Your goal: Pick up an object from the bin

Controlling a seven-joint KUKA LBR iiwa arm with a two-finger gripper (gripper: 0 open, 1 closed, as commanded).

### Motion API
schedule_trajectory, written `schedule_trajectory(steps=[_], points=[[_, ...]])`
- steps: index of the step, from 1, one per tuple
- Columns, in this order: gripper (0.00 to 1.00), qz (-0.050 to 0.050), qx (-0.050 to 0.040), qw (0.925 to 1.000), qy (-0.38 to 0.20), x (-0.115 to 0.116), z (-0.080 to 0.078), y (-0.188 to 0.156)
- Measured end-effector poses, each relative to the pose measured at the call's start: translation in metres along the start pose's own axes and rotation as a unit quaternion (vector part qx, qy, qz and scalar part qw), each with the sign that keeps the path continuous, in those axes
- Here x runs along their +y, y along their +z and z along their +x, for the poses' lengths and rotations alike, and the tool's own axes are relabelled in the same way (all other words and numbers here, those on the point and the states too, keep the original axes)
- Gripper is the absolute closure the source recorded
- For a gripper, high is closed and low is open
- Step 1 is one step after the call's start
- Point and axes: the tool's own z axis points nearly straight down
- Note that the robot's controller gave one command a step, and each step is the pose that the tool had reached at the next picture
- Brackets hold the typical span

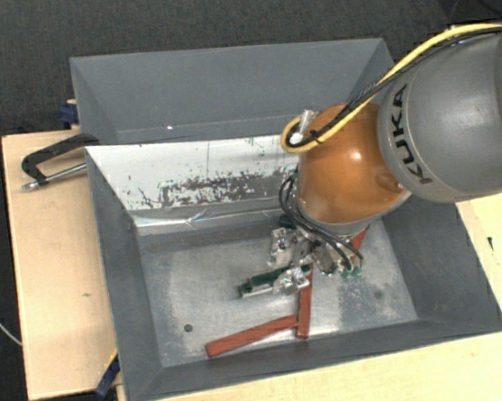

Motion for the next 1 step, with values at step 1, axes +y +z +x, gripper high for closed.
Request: schedule_trajectory(steps=[1], points=[[1.00, 0.000, -0.0015, 1.0000, -0.007, -0.0054, -0.0047, -0.0958]])
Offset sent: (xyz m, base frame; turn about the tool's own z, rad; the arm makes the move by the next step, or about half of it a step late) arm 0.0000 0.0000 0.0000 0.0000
